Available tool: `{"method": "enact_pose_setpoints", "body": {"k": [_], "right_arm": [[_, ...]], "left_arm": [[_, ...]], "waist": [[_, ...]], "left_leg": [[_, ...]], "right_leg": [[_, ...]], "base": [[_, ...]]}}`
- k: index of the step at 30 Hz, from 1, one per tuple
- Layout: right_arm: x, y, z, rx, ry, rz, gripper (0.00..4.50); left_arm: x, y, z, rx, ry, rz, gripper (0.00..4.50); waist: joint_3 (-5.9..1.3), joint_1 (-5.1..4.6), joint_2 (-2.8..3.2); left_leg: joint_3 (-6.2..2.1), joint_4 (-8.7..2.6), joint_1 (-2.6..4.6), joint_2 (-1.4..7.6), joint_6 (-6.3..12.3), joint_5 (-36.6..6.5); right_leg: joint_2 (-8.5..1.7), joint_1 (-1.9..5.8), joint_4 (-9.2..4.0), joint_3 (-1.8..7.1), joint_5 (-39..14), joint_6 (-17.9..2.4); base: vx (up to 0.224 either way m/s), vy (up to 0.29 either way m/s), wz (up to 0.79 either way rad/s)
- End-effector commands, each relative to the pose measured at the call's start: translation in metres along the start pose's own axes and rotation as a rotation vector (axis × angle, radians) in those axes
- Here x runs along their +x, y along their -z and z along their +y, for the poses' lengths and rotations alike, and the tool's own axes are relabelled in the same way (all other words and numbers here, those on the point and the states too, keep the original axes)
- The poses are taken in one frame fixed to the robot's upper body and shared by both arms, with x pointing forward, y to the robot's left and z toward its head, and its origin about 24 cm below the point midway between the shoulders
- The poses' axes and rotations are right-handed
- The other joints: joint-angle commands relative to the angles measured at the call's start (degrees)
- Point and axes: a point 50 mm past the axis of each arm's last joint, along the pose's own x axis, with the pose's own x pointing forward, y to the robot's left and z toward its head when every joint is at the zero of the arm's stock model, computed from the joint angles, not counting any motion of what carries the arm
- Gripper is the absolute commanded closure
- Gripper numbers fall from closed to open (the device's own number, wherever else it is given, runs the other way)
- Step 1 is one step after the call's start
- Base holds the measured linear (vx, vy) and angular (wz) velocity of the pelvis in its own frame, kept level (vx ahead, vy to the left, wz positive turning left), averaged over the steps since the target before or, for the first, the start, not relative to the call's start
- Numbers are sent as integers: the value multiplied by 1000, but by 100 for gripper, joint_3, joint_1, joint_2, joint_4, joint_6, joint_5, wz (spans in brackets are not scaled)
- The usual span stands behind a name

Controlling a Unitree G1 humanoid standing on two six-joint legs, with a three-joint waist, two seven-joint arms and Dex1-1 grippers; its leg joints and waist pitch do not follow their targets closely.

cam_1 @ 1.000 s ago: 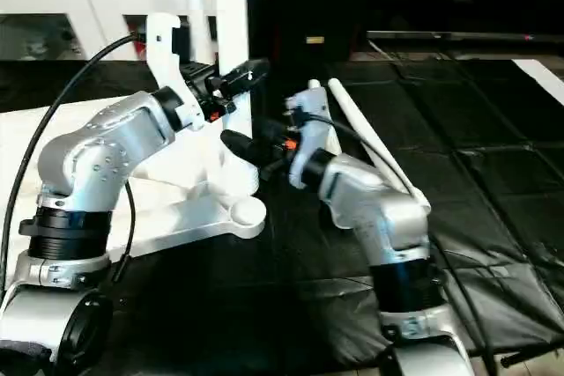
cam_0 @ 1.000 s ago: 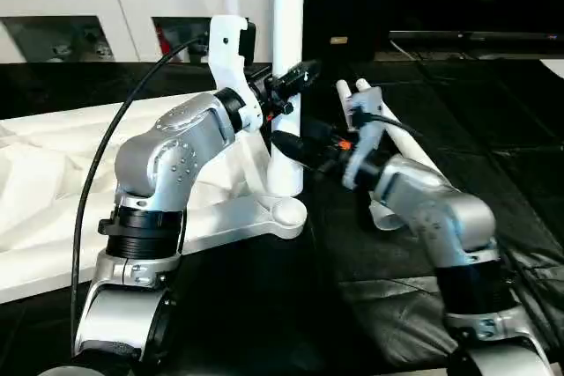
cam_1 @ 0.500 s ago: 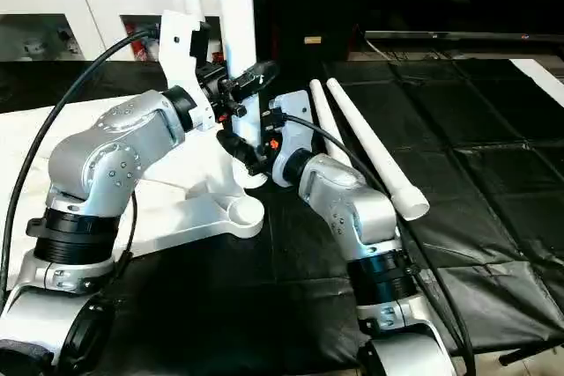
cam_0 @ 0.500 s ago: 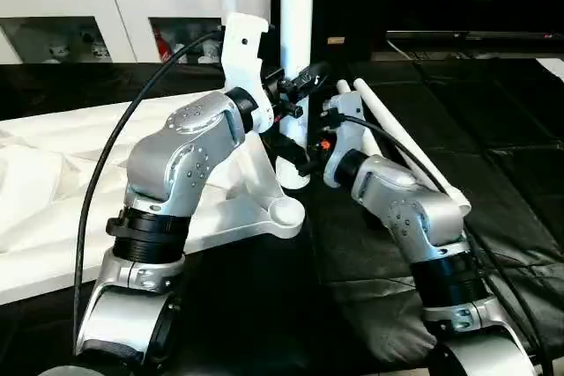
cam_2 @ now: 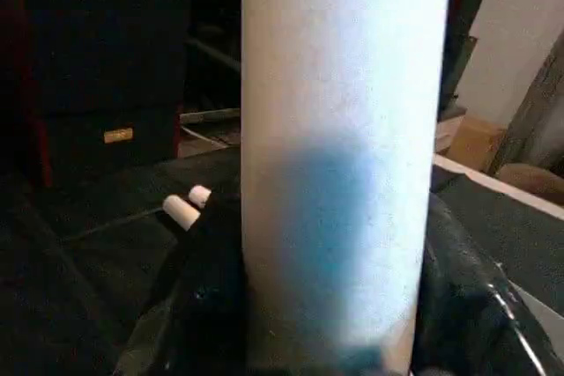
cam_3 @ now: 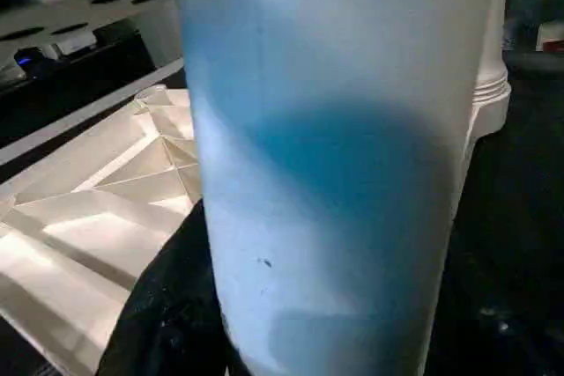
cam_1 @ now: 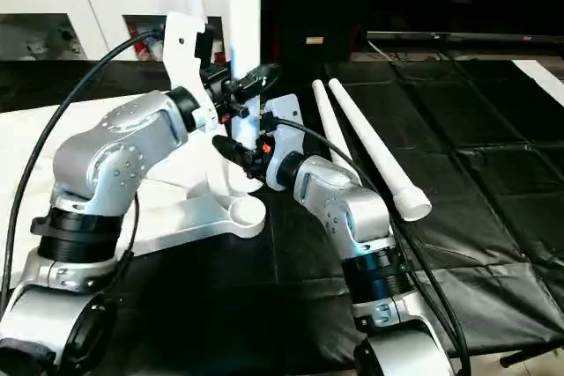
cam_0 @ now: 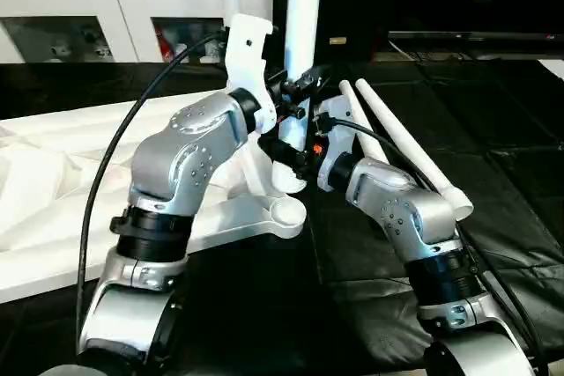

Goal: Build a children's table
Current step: Pick table leg

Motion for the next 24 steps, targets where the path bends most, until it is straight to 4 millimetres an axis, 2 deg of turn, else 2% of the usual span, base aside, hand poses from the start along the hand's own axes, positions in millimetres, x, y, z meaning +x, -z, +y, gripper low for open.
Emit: {"method": "enact_pose_setpoints", "body": {"k": [1, 7, 9, 11, 14, 18, 22, 24], "right_arm": [[-7, -9, -8, 11, -4, -46, 250], [-19, -16, -3, 61, -177, -69, 255], [-23, -17, -2, 78, -216, -75, 255], [-32, -21, 1, 114, -330, -86, 255], [-42, -23, 5, 140, -442, -65, 255], [-51, -19, 5, 133, -514, -1, 255], [-56, -17, 4, 130, -546, 40, 255], [-58, -18, 4, 129, -560, 47, 255]], "left_arm": [[-2, -13, 3, -21, 4, -43, 194], [-3, -18, 10, -130, 9, -68, 150], [-4, -20, 10, -163, 36, -69, 149], [-7, -22, 10, -261, 119, -79, 149], [-10, -22, 6, -320, 244, -65, 149], [-16, -26, 0, -376, 391, -65, 149], [-19, -30, 0, -398, 442, -64, 149], [-20, -31, 0, -408, 464, -69, 176]], "waist": [[-472, -25, -16], [-478, -7, -36], [-476, 5, -51], [-474, 10, -60], [-474, 25, -74], [-464, 39, -87], [-452, 30, -78], [-454, 34, -82]], "left_leg": [[-32, -313, 39, 109, -94, -438], [-28, -292, 28, 101, 35, -372], [-22, -285, 28, 91, 94, -341], [-15, -278, 23, 85, 145, -334], [-15, -271, 21, 87, 191, -324], [-13, -276, 22, 90, 153, -402], [-17, -286, 31, 96, 91, -507], [-16, -284, 32, 97, 84, -530]], "right_leg": [[-435, 388, -362, 306, -164, -840], [-430, 399, -352, 298, -96, -930], [-425, 400, -352, 296, -114, -970], [-420, 405, -360, 291, -132, -1003], [-424, 402, -361, 283, -198, -1048], [-434, 399, -391, 275, -547, -965], [-430, 377, -430, 276, -809, -858], [-437, 376, -436, 278, -896, -828]], "base": [[0, 0, 0], [0, 0, 0], [0, 0, 0], [0, 0, 0], [0, 0, 0], [0, 0, 0], [0, 0, 0], [0, 0, 0]]}}
